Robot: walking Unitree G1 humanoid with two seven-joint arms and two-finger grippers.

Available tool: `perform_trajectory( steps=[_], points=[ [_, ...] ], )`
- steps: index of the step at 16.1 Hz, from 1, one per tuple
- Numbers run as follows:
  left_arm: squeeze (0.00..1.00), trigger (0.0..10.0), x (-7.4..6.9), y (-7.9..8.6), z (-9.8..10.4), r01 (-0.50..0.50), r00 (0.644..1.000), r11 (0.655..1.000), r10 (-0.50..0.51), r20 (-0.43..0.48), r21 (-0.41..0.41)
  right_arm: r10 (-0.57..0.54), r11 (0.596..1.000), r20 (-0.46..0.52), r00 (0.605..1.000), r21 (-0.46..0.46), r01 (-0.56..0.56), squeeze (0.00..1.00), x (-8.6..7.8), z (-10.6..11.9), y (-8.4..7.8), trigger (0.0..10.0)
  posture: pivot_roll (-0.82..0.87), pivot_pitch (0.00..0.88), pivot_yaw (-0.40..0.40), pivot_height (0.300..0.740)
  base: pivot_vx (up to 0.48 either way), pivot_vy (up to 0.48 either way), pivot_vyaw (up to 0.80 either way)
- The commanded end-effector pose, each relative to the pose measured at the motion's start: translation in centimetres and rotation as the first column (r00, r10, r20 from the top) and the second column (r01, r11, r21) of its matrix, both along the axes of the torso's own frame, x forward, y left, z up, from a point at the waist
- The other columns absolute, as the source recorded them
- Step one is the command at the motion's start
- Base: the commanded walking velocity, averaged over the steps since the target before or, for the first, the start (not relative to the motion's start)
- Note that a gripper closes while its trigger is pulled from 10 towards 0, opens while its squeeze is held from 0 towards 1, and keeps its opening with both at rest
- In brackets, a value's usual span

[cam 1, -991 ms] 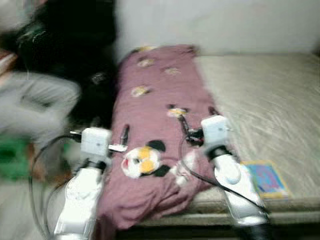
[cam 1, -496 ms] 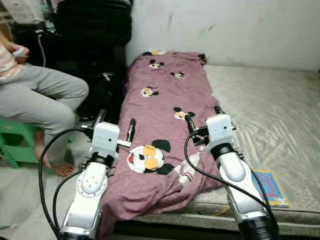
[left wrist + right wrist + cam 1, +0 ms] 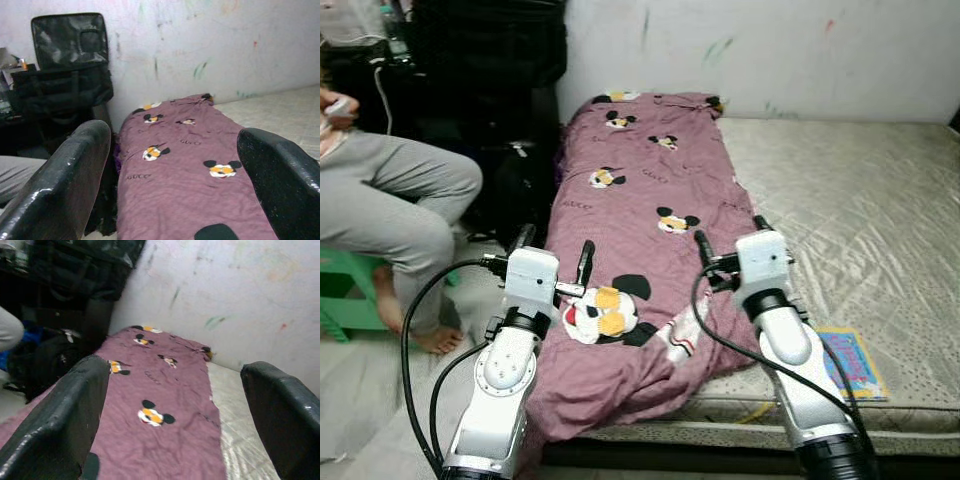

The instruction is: Clean up the room

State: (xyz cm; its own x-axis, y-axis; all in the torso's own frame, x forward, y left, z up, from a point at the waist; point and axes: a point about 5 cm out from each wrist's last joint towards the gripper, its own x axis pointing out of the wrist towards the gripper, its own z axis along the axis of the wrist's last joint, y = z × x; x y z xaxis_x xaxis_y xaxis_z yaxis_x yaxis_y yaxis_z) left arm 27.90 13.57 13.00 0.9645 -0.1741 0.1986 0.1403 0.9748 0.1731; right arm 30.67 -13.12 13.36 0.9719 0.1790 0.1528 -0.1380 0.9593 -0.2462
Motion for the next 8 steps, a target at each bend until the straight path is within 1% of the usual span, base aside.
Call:
perform_trajectory(
  steps=[1,5,8],
  points=[
    [0.0,10.0,0.17,0.11,-0.15,0.0,1.0,1.0,0.0,-0.012,0.006,0.0,1.0,0.012,1.0,0.011,0.0,0.0,-0.02,0.22,0.19,10.0,-0.09,0.0,0.003,0.74,0.0,-0.356,0.0],
    [0.0,10.0,0.05,-0.2,-0.28,0.0,1.0,1.0,0.0,-0.014,-0.012,0.005,1.0,0.002,1.0,-0.004,-0.005,0.0,0.13,-0.22,0.25,10.0,-0.09,0.0,-0.002,0.74,0.0,-0.355,0.0],
    [0.0,10.0,0.26,-0.25,-0.21,0.0,1.0,1.0,0.0,-0.011,-0.012,0.007,1.0,0.003,1.0,-0.011,-0.007,0.0,0.3,-0.28,0.34,10.0,-0.09,0.0,-0.002,0.74,0.0,-0.331,0.0]
  ],
)
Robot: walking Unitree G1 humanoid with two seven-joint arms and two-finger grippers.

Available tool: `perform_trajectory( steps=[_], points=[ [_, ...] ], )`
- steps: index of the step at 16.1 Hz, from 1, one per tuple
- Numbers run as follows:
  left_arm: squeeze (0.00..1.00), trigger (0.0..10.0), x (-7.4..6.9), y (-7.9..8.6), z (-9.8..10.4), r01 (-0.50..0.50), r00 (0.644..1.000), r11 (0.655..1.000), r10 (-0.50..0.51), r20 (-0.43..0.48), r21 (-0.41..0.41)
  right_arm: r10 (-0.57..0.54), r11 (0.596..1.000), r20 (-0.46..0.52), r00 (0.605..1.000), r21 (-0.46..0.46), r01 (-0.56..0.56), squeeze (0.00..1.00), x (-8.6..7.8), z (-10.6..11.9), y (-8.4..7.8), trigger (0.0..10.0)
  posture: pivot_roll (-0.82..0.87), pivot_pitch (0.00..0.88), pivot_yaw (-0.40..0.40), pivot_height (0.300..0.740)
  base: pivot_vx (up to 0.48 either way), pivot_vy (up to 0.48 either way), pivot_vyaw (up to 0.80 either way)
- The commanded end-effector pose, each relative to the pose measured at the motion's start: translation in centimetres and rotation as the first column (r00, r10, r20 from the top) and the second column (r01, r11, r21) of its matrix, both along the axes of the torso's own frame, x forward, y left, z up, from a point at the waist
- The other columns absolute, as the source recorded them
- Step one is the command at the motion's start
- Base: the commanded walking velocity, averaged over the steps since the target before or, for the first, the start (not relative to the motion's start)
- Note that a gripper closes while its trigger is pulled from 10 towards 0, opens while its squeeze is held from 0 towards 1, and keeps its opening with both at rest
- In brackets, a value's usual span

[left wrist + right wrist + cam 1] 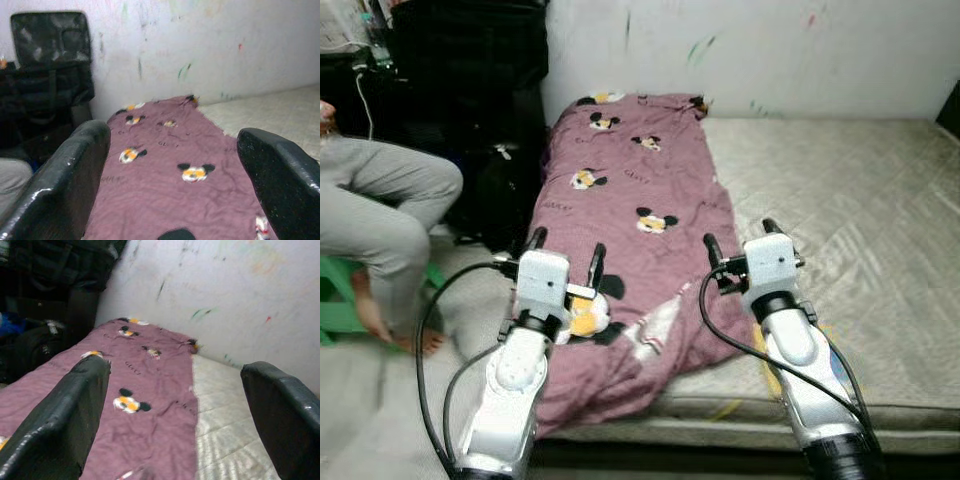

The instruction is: Clean up the room

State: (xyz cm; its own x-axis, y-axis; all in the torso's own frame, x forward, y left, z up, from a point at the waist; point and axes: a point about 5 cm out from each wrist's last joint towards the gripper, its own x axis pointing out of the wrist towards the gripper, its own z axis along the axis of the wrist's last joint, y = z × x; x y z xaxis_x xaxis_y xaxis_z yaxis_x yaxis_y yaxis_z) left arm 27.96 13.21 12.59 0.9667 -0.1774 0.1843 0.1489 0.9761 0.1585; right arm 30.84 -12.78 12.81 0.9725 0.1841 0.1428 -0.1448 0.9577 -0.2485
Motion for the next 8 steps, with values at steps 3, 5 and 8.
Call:
perform_trajectory(
  steps=[3,5,8],
  points=[
    [0.0,10.0,0.42,0.01,0.31,-0.005,1.0,1.0,0.005,0.012,-0.003,0.004,1.0,0.016,1.0,-0.013,-0.004,0.0,0.19,0.25,-0.02,10.0,-0.09,0.0,-0.004,0.74,0.0,-0.33,0.0],
    [0.0,10.0,0.41,-0.12,0.29,-0.004,1.0,1.0,0.004,0.013,-0.005,0.006,1.0,0.02,1.0,-0.017,-0.005,0.0,0.23,0.26,-0.03,10.0,-0.09,0.0,-0.005,0.74,0.0,-0.326,0.0],
    [0.0,10.0,0.47,-0.23,0.25,-0.001,1.0,1.0,0.001,0.015,-0.007,0.011,1.0,0.024,1.0,-0.025,-0.01,0.0,0.29,0.24,0.03,10.0,-0.09,0.0,-0.008,0.74,0.0,-0.33,0.0]
  ],
)
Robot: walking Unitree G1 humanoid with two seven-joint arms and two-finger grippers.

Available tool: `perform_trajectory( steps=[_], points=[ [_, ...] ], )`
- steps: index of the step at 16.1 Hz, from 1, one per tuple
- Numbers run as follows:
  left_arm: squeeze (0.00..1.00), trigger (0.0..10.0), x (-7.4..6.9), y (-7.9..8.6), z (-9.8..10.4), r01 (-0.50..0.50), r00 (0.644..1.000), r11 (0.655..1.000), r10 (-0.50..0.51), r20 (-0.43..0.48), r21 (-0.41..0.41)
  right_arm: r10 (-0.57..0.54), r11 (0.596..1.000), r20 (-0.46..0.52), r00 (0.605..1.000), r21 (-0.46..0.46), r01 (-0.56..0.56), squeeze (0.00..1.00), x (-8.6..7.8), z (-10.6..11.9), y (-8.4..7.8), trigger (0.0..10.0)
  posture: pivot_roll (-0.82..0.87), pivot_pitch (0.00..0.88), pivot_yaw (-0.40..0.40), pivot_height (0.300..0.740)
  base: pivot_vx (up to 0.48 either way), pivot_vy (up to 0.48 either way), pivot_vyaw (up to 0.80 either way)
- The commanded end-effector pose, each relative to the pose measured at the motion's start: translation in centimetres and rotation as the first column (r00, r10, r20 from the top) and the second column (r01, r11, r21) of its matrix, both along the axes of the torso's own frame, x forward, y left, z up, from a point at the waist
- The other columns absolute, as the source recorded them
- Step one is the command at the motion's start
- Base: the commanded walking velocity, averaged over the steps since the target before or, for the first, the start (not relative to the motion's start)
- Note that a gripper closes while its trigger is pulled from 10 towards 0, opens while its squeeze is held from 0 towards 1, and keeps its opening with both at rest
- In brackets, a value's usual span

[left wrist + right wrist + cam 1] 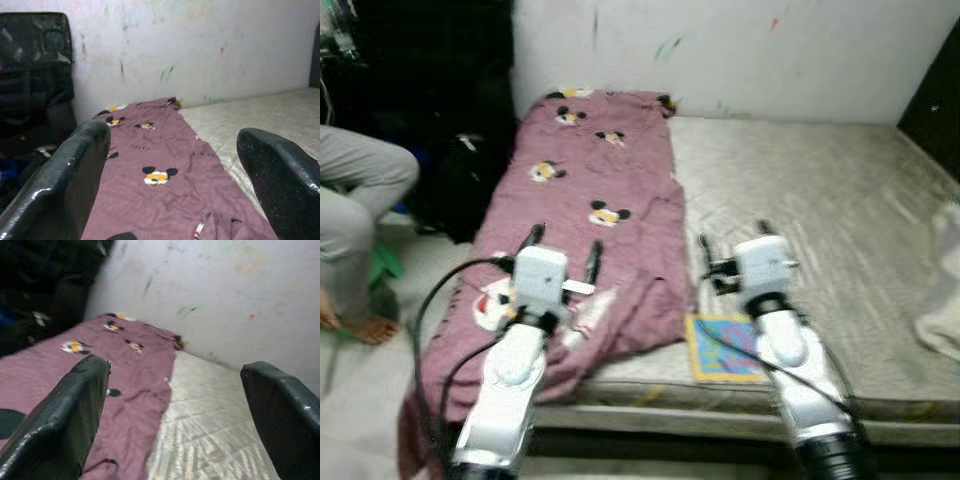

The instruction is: Clean up the room

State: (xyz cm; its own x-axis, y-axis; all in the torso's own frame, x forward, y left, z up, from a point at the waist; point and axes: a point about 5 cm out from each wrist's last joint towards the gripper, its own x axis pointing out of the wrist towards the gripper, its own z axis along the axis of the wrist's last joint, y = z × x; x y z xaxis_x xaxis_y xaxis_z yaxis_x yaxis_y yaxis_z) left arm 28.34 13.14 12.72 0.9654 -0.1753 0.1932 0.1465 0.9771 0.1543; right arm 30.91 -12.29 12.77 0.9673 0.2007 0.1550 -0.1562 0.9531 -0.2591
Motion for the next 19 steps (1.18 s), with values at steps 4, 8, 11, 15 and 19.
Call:
perform_trajectory(
  steps=[4,8,11,15,19],
  points=[
    [0.0,10.0,0.07,-0.27,0.19,0.009,1.0,1.0,-0.009,0.012,-0.025,0.0,1.0,0.012,1.0,-0.023,0.0,0.0,0.25,0.23,-0.44,10.0,-0.09,0.0,-0.008,0.74,0.0,-0.164,0.0],
    [0.0,10.0,-0.35,-0.73,0.29,0.094,0.995,0.994,-0.093,0.024,-0.059,0.006,1.0,0.013,1.0,-0.03,-0.006,0.0,0.21,0.14,-0.39,10.0,-0.09,0.0,-0.01,0.74,0.0,0.0,0.0],
    [0.0,10.0,-0.38,-0.81,0.28,0.107,0.994,0.992,-0.105,0.028,-0.065,0.011,0.999,0.014,1.0,-0.035,-0.011,0.0,0.22,0.08,-0.39,10.0,-0.09,0.0,-0.012,0.74,0.279,0.0,0.0],
    [0.0,10.0,-0.44,-0.84,0.29,0.122,0.992,0.99,-0.12,0.033,-0.066,0.018,0.999,0.015,1.0,-0.042,-0.017,0.0,0.21,0.04,-0.34,10.0,-0.09,0.0,-0.014,0.74,0.326,0.0,0.0],
    [0.0,10.0,-0.41,-0.69,0.22,0.115,0.993,0.991,-0.114,0.025,-0.067,0.021,0.999,0.018,1.0,-0.043,-0.02,0.0,0.31,0.09,-0.23,10.0,-0.09,0.0,-0.012,0.74,0.228,0.0,0.0]
  ],
)
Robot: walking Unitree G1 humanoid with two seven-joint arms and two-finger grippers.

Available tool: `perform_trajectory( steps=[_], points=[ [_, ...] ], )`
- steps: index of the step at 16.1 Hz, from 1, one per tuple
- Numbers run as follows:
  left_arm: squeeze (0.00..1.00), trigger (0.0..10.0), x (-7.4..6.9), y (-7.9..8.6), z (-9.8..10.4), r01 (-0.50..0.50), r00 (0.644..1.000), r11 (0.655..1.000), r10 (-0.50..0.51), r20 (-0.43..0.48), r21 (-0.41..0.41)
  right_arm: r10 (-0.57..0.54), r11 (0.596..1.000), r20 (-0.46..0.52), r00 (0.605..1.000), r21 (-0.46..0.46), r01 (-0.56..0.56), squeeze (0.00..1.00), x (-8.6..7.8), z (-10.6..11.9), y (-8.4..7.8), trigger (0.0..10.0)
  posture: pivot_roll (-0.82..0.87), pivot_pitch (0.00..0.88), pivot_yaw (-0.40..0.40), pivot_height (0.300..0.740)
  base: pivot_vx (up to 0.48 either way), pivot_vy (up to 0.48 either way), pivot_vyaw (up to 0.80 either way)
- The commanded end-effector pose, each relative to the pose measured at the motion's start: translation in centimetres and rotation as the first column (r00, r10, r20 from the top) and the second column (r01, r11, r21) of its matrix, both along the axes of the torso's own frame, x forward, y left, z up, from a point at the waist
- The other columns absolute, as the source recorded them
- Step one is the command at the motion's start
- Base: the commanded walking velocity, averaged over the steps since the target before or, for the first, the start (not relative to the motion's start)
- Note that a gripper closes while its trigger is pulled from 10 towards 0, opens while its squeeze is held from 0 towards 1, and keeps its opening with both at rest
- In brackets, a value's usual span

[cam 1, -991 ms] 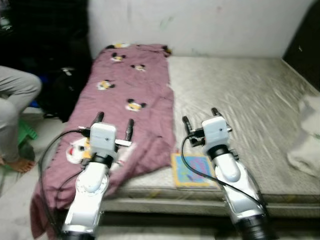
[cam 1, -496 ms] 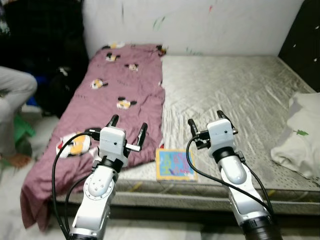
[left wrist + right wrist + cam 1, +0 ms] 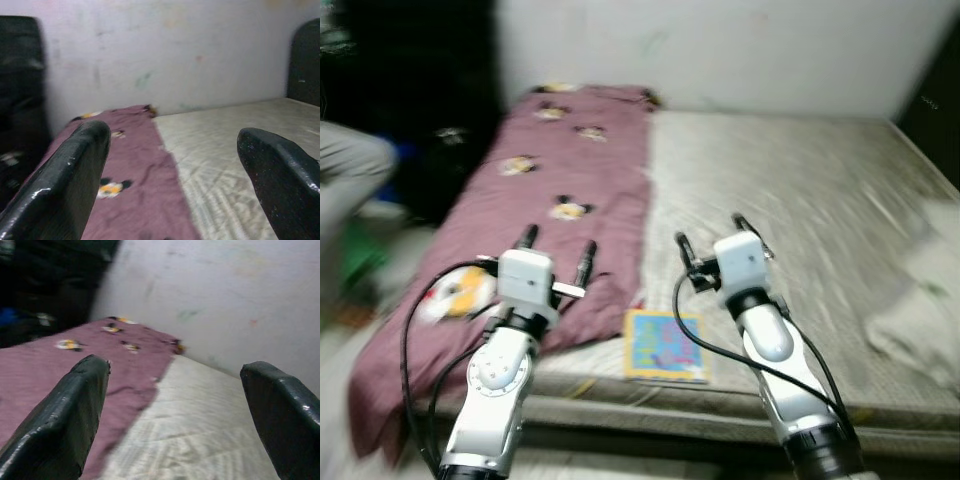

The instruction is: Clean up the room

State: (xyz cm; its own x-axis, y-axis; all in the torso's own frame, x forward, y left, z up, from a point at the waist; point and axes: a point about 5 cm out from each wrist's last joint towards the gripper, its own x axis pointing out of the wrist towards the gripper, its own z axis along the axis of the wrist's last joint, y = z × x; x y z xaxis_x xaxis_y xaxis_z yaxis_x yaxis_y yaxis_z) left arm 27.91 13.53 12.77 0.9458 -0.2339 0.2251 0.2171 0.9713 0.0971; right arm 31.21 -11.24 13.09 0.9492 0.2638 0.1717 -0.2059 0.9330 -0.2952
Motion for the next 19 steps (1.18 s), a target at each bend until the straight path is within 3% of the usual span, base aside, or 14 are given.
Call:
perform_trajectory(
  steps=[1,10,16,19],
  points=[
    [0.0,10.0,0.03,-1.02,0.12,0.035,0.999,0.999,-0.035,-0.001,-0.002,-0.041,0.999,-0.005,0.999,-0.009,0.041,0.0,0.02,-0.23,-1.25,10.0,-0.09,0.0,-0.012,0.74,0.0,0.0,0.0],
    [0.0,10.0,0.72,-0.67,-0.04,-0.049,0.999,0.998,0.05,-0.016,0.05,-0.066,0.998,-0.015,0.998,0.014,0.066,0.0,0.3,-0.26,-1.62,10.0,-0.09,0.0,-0.005,0.74,0.0,0.0,0.0],
    [0.0,10.0,0.81,-0.23,-0.15,-0.086,0.996,0.995,0.087,-0.023,0.044,-0.067,0.997,-0.016,0.998,0.024,0.068,0.0,0.28,-0.21,-1.56,10.0,-0.09,0.0,-0.007,0.74,0.0,0.0,-0.73],
    [0.0,10.0,0.68,-0.16,-0.14,-0.083,0.996,0.995,0.084,-0.017,0.061,-0.058,0.998,-0.019,0.998,0.02,0.058,0.0,0.23,-0.37,-1.24,10.0,-0.09,0.0,-0.005,0.74,0.0,0.0,0.0]
  ],
)
